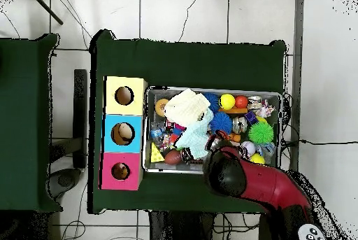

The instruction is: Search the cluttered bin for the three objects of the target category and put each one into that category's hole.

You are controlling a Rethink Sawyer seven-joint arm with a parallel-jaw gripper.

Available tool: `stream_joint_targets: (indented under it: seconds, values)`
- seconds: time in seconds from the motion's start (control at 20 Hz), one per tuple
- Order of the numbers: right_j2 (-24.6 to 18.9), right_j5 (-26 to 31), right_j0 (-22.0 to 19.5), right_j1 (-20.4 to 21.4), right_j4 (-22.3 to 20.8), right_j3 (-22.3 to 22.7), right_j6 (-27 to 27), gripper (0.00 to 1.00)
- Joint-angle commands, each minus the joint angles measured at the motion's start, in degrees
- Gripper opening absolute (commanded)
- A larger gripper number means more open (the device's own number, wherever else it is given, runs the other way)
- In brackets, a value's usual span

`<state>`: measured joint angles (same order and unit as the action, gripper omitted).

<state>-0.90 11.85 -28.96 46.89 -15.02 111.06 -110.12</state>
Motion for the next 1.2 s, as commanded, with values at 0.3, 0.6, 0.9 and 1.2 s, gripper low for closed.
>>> stream_joint_targets:
  seconds: [0.3,0.6,0.9,1.2]
  values:
    - [-4.6,0.9,1.3,-2.5,0.4,-3.8,-4.1,0.00]
    - [-3.4,-2.4,2.9,-3.7,0.5,-4.2,-6.0,0.00]
    - [-2.9,-4.2,4.6,-4.3,1.1,-4.6,-7.2,0.00]
    - [-1.8,-6.8,6.4,-5.5,1.8,-4.9,-8.5,0.00]
